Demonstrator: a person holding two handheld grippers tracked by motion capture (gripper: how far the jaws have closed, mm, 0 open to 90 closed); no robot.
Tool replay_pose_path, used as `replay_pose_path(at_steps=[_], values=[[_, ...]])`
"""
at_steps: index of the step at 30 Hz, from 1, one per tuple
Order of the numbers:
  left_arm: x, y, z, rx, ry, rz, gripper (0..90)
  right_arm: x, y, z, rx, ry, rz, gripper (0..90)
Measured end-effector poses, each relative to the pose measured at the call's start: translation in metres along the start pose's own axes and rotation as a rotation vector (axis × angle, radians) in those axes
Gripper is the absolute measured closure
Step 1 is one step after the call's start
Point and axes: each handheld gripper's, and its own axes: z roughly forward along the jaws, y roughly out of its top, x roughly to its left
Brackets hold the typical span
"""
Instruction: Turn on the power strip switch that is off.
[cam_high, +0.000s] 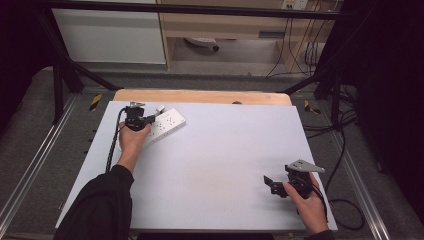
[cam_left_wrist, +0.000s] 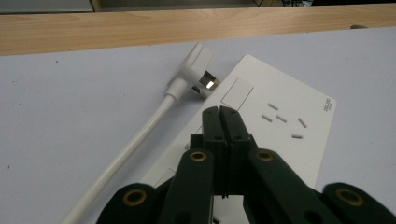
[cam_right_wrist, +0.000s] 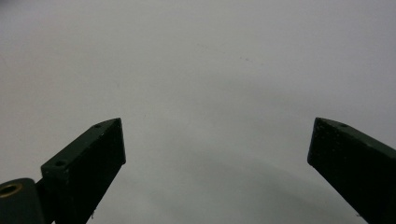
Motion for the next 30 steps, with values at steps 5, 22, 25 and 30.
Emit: replay_pose_path(at_steps=[5, 22, 25, 30], values=[[0.0020, -0.0005, 0.0007, 0.005, 0.010, -0.004, 90.0, -0.0002, 0.0000, -0.0002, 0.000, 0.001, 0.004, 4.6], [0.0042, -0.0023, 0.0035, 0.013, 0.013, -0.007, 90.0, -0.0008, -0.0001, -0.0004, -0.002, 0.002, 0.004, 4.5], [0.0039, -0.0025, 0.0042, 0.015, 0.012, -0.004, 90.0, -0.0009, -0.0001, -0.0005, -0.002, 0.003, 0.004, 4.5], [0.0028, -0.0031, 0.0055, 0.017, 0.012, -0.005, 90.0, -0.0016, -0.0002, -0.0010, -0.004, 0.001, 0.003, 4.4]])
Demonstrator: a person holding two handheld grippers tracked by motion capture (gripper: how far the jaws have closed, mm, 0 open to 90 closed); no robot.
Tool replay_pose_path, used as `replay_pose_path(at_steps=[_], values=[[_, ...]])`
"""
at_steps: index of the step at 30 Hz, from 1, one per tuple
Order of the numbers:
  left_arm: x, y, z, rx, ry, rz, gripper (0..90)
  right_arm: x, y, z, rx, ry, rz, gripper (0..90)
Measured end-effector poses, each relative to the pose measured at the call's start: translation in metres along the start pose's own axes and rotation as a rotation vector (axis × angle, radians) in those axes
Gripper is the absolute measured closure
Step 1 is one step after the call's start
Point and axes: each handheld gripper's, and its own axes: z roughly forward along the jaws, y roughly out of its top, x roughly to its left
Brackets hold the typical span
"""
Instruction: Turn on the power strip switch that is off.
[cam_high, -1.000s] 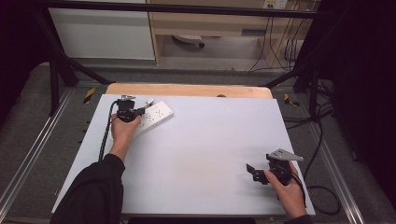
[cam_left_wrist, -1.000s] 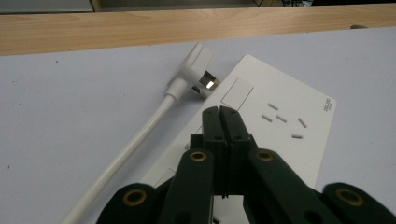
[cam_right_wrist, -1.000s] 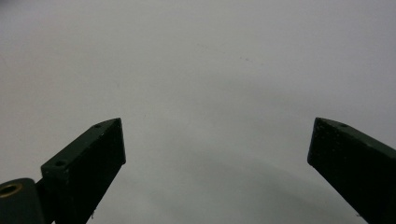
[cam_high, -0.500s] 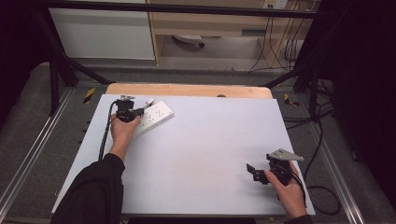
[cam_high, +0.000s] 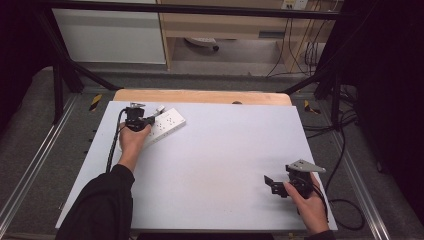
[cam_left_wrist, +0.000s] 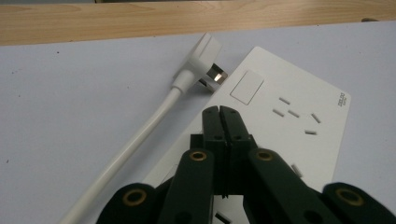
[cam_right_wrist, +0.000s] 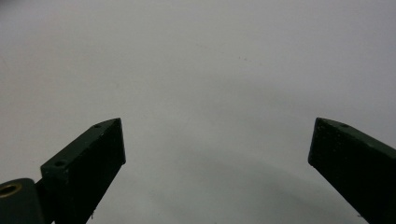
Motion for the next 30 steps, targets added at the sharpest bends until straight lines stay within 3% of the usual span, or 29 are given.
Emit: replay_pose_path(at_steps=[30], values=[[0.0026, 0.0001, 0.0013, -0.004, -0.009, -0.025, 90.0, 0.0001, -0.0002, -0.0006, 0.003, 0.006, 0.004, 4.1]])
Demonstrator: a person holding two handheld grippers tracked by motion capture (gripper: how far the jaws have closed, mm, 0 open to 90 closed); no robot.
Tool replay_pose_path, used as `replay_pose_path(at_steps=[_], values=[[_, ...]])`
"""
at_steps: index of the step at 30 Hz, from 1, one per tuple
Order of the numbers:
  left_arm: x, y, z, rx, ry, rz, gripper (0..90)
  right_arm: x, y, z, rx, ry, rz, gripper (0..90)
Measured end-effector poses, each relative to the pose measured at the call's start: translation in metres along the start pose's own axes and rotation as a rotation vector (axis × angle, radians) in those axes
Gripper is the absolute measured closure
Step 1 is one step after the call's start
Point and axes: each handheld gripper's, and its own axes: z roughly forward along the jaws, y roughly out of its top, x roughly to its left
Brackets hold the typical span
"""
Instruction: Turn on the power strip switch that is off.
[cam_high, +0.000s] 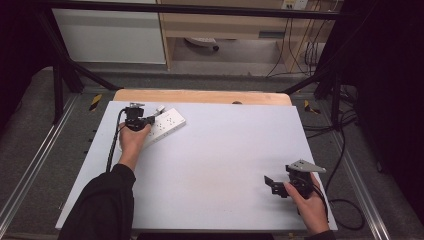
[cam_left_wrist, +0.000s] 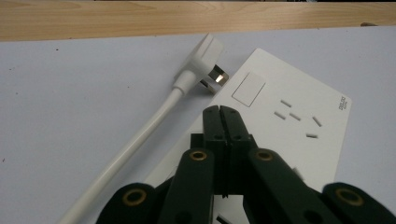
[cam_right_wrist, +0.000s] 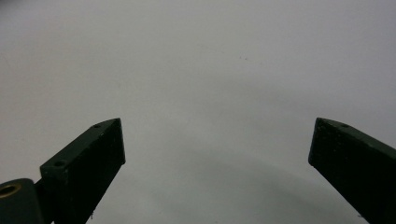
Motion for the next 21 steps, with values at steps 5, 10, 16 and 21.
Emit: replay_pose_path(at_steps=[5, 10, 16, 21], values=[[0.0003, 0.0000, 0.0000, 0.000, -0.002, 0.000, 90.0, 0.0001, -0.0002, 0.0000, 0.000, 0.000, 0.002, 4.2], [0.0007, 0.0000, 0.0000, 0.000, -0.005, 0.000, 90.0, -0.0001, -0.0002, 0.0000, 0.000, 0.001, 0.001, 4.1], [0.0010, 0.0002, 0.0001, 0.001, -0.006, -0.001, 90.0, 0.0000, -0.0002, 0.0000, 0.001, 0.000, 0.002, 4.2], [0.0009, 0.0002, 0.0003, 0.000, -0.004, 0.000, 90.0, -0.0002, -0.0002, 0.0000, 0.001, 0.001, 0.001, 4.1]])
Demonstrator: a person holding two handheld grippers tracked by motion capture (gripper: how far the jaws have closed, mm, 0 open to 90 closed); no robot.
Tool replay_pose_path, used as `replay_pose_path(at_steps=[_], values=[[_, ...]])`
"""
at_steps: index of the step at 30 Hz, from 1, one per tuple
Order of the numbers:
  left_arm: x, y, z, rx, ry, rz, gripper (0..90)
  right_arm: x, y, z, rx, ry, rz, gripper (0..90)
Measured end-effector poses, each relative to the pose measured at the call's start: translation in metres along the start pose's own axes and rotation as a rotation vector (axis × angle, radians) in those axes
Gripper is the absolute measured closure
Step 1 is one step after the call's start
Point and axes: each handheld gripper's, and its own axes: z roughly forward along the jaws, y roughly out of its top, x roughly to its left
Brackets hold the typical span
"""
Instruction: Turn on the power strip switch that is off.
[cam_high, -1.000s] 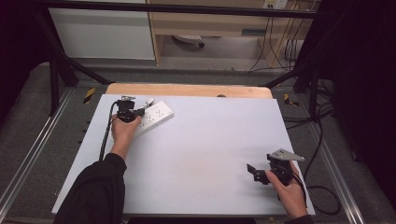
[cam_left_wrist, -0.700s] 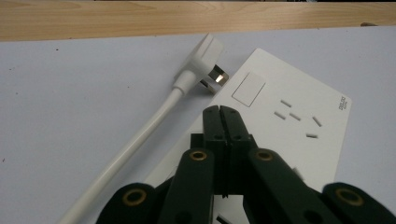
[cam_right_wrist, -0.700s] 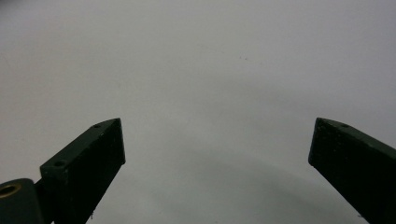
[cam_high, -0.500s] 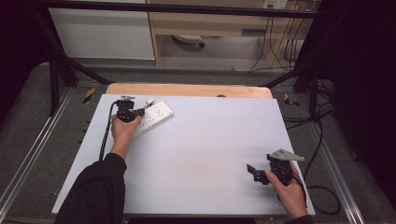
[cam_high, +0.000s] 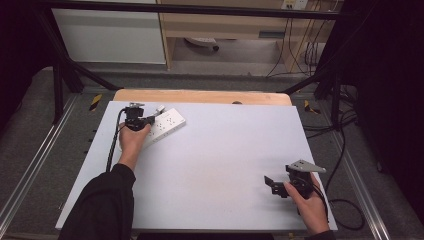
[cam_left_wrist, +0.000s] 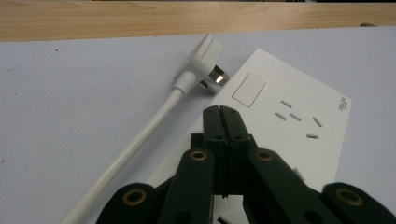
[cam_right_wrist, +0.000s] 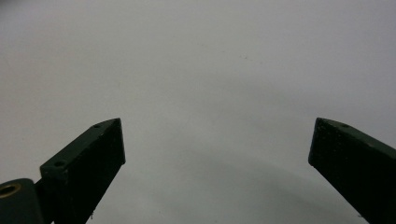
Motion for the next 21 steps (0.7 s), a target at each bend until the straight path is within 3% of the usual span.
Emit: replay_pose_path(at_steps=[21], values=[[0.0037, -0.0009, -0.0010, 0.015, 0.005, -0.003, 90.0, 0.0002, -0.0003, -0.0001, 0.002, 0.000, 0.003, 4.2]])
